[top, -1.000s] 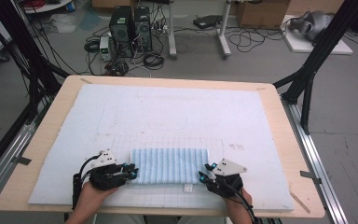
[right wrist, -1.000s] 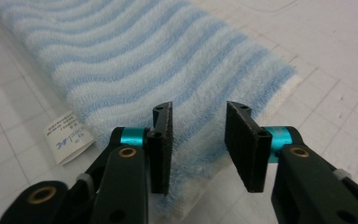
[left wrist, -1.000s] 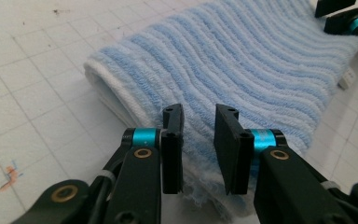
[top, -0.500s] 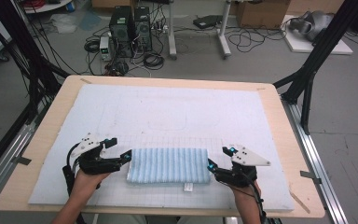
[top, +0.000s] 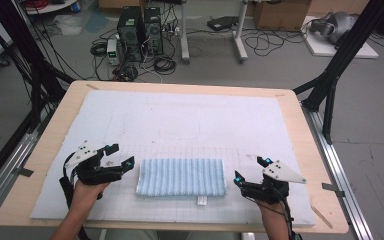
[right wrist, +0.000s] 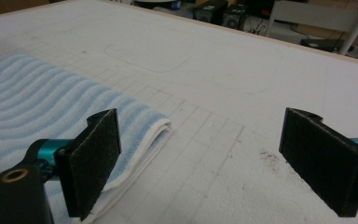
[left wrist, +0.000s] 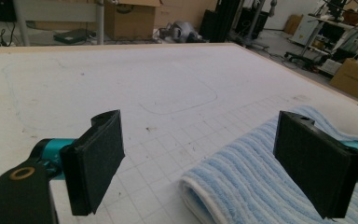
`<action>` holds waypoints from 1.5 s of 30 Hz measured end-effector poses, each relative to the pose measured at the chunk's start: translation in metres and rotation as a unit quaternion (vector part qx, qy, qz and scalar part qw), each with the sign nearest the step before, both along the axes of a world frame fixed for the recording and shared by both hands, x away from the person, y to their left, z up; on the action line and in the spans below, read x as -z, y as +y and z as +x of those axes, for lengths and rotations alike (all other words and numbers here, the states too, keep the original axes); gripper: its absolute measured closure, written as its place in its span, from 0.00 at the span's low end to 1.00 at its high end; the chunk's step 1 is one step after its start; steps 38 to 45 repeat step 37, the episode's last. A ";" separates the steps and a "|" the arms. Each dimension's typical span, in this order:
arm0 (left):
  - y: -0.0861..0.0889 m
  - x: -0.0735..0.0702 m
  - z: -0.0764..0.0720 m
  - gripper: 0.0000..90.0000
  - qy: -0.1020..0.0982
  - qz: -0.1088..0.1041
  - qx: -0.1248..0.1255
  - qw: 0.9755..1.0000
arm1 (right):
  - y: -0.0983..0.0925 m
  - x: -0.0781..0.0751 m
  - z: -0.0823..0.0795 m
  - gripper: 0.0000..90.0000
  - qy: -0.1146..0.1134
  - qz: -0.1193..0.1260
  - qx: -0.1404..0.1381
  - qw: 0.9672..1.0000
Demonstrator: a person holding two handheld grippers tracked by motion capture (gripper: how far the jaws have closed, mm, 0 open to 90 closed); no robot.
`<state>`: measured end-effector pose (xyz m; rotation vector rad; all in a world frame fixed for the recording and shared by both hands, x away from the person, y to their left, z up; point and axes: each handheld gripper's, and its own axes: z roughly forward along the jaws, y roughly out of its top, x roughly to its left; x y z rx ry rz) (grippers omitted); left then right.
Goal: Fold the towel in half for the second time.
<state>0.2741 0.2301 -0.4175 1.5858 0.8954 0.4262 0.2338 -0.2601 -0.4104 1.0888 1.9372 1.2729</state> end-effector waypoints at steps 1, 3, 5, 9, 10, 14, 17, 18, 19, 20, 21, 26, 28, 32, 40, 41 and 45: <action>0.002 0.001 -0.001 0.19 0.000 0.003 0.003 1.000 | -0.001 0.001 -0.001 0.13 0.001 0.001 0.002 1.000; 0.006 0.002 -0.002 0.19 0.000 -0.001 0.002 1.000 | -0.004 0.002 -0.004 0.13 0.001 0.004 0.007 1.000; 0.009 0.003 -0.005 0.19 0.000 -0.004 0.000 1.000 | -0.006 0.002 -0.007 0.13 0.001 -0.001 0.007 1.000; 0.012 0.005 -0.008 0.19 0.000 -0.001 -0.001 1.000 | -0.007 0.000 -0.009 0.13 -0.003 -0.005 0.011 1.000; 0.013 0.005 -0.008 0.19 -0.001 -0.003 -0.003 1.000 | -0.007 -0.001 -0.009 0.13 -0.002 -0.003 0.011 1.000; 0.017 0.004 -0.010 0.19 -0.001 -0.005 -0.005 1.000 | -0.004 -0.002 -0.009 0.13 -0.004 -0.010 0.009 1.000; 0.019 0.003 -0.011 0.19 -0.002 -0.006 -0.007 1.000 | -0.003 -0.002 -0.009 0.13 -0.005 -0.009 0.010 1.000; 0.020 0.003 -0.011 0.19 -0.002 -0.004 -0.007 1.000 | -0.003 -0.002 -0.009 0.13 -0.005 -0.009 0.010 1.000; 0.020 0.003 -0.012 0.19 -0.002 -0.004 -0.007 1.000 | -0.003 -0.002 -0.009 0.13 -0.003 -0.009 0.010 1.000; 0.021 0.003 -0.012 0.19 -0.002 -0.002 -0.007 1.000 | -0.002 -0.002 -0.009 0.13 -0.004 -0.009 0.009 1.000; 0.021 0.003 -0.012 0.19 -0.002 0.000 -0.007 1.000 | -0.002 -0.002 -0.009 0.13 -0.004 -0.010 0.008 1.000; 0.021 0.003 -0.012 0.20 -0.001 0.002 -0.007 1.000 | -0.004 -0.001 -0.008 0.13 -0.002 -0.008 0.009 1.000; 0.022 0.003 -0.012 0.20 -0.001 0.002 -0.006 1.000 | -0.004 -0.001 -0.008 0.13 -0.002 -0.007 0.009 1.000; 0.021 0.002 -0.011 0.20 -0.001 0.001 -0.006 1.000 | -0.004 0.000 -0.008 0.13 -0.001 -0.006 0.010 1.000; 0.021 0.002 -0.011 0.20 -0.001 0.001 -0.006 1.000 | -0.003 0.000 -0.006 0.13 0.000 -0.006 0.009 1.000; 0.021 0.002 -0.011 0.20 -0.001 0.001 -0.006 1.000 | -0.003 0.000 -0.006 0.13 0.000 -0.006 0.009 1.000; 0.021 0.002 -0.011 0.20 -0.001 0.001 -0.006 1.000 | -0.003 0.000 -0.006 0.13 0.000 -0.006 0.009 1.000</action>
